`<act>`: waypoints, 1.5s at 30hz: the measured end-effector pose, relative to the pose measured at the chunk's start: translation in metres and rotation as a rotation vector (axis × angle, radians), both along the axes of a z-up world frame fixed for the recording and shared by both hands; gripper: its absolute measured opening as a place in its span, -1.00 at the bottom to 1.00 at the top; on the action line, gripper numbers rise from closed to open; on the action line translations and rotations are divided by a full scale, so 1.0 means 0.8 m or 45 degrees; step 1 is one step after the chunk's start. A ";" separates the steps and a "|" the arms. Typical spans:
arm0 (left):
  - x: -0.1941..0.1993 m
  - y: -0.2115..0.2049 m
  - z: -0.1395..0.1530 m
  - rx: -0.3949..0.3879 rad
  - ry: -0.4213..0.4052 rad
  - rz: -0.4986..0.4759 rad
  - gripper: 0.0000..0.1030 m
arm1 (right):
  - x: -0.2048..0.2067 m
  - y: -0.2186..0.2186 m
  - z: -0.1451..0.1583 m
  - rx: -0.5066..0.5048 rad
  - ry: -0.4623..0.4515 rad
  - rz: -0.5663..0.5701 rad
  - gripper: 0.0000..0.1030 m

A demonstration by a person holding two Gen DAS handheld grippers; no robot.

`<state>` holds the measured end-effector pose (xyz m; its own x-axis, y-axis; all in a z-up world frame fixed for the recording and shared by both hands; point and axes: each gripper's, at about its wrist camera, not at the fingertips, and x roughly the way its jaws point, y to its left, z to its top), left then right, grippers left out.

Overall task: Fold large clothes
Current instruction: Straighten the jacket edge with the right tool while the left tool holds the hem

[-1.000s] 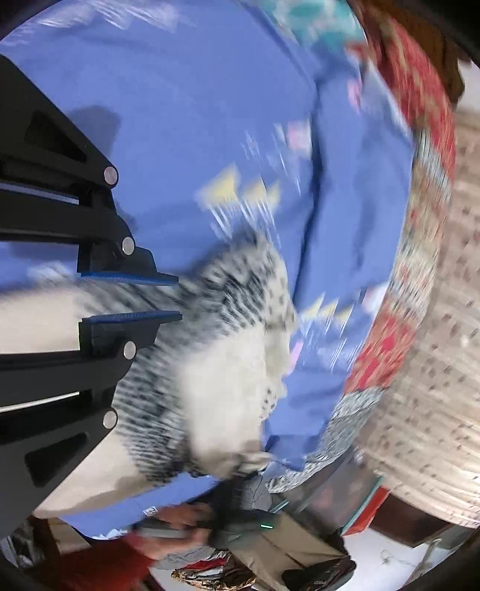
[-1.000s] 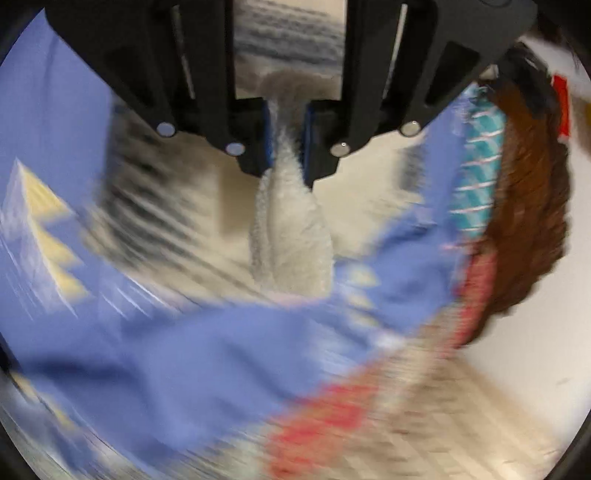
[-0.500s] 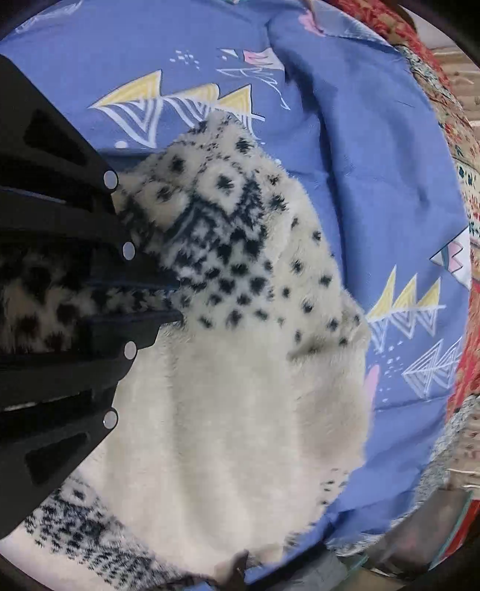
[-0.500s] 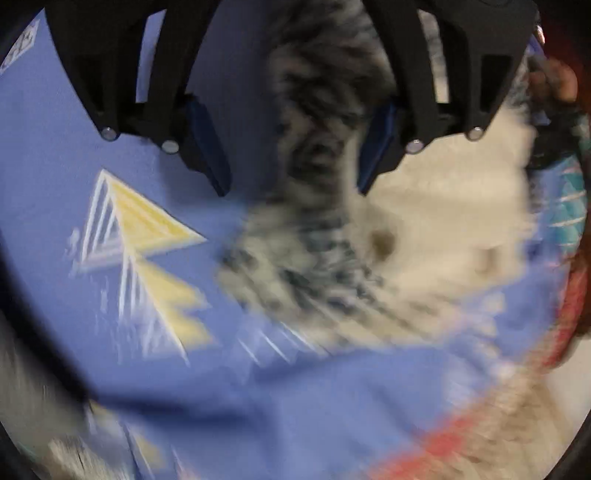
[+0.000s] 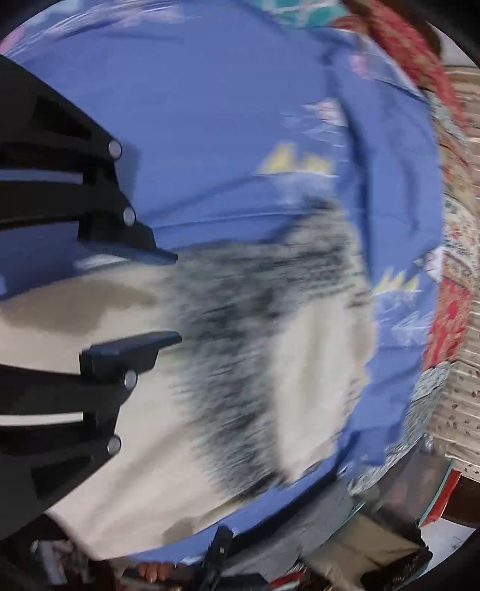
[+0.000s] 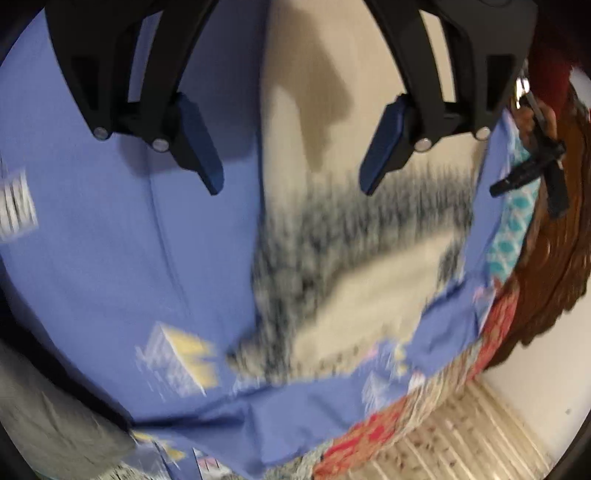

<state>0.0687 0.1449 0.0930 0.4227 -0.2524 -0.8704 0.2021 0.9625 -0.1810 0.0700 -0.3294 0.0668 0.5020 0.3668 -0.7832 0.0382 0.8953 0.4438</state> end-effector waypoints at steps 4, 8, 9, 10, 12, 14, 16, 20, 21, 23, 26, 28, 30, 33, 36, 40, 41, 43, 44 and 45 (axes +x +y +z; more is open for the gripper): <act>-0.076 0.014 -0.019 -0.165 0.120 0.011 0.25 | -0.056 0.016 -0.029 0.088 0.105 0.008 0.41; -0.126 0.005 -0.035 -0.207 0.155 0.003 0.26 | -0.104 0.029 -0.039 0.275 0.150 0.046 -0.95; -0.137 0.003 -0.037 -0.199 0.153 0.002 0.26 | -0.111 0.030 -0.032 0.269 0.131 0.045 -0.90; -0.145 0.002 -0.040 -0.167 0.146 0.006 0.26 | -0.119 0.033 -0.015 0.255 0.069 0.054 -0.90; -0.156 -0.002 -0.047 -0.088 0.162 0.011 -0.03 | -0.138 0.033 0.026 0.093 -0.017 0.023 -0.91; -0.154 0.000 -0.049 -0.072 0.184 0.027 -0.19 | -0.145 0.025 0.038 -0.045 -0.015 -0.045 -0.91; -0.161 0.009 -0.041 -0.113 0.175 0.036 -0.19 | -0.150 0.017 0.033 -0.134 0.002 -0.092 -0.81; -0.176 0.018 -0.036 -0.144 0.178 0.035 -0.19 | -0.186 0.001 0.003 0.143 0.034 -0.146 0.20; -0.179 0.019 -0.037 -0.177 0.195 0.034 -0.18 | -0.192 0.003 0.001 0.151 0.027 -0.152 0.32; -0.181 0.020 -0.042 -0.222 0.234 0.040 -0.09 | -0.204 0.009 -0.008 0.181 0.034 -0.122 0.32; -0.182 0.016 -0.057 -0.267 0.304 0.050 0.03 | -0.209 0.021 -0.027 0.199 0.115 -0.065 0.30; -0.184 0.009 -0.062 -0.278 0.325 0.045 -0.11 | -0.211 0.034 -0.034 0.149 0.153 -0.021 -0.58; -0.192 0.005 -0.057 -0.272 0.315 0.026 -0.53 | -0.214 0.034 -0.030 0.135 0.144 -0.040 -0.85; -0.201 0.011 -0.049 -0.293 0.298 0.055 -0.58 | -0.218 0.027 -0.023 0.075 0.146 -0.070 -0.85; -0.209 0.029 -0.039 -0.340 0.277 0.100 -0.58 | -0.218 0.029 -0.024 0.103 0.151 -0.035 -0.79; -0.211 0.042 -0.028 -0.351 0.245 0.136 -0.58 | -0.219 0.019 -0.019 0.145 0.099 -0.030 -0.22; -0.211 0.042 -0.026 -0.334 0.236 0.148 -0.57 | -0.220 0.015 -0.015 0.146 0.075 -0.039 -0.19; -0.208 0.041 -0.027 -0.315 0.243 0.130 -0.57 | -0.222 0.006 -0.013 0.153 0.066 -0.052 -0.19; -0.206 0.038 -0.029 -0.305 0.251 0.122 -0.57 | -0.222 0.003 -0.013 0.157 0.066 -0.055 -0.19; -0.204 0.038 -0.030 -0.301 0.258 0.117 -0.56 | -0.222 0.000 -0.014 0.158 0.070 -0.056 -0.19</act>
<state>-0.0943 0.1754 0.0687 0.2772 -0.4263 -0.8611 0.0529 0.9016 -0.4293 -0.1078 -0.3292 0.0554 0.4773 0.4413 -0.7599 0.1032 0.8306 0.5472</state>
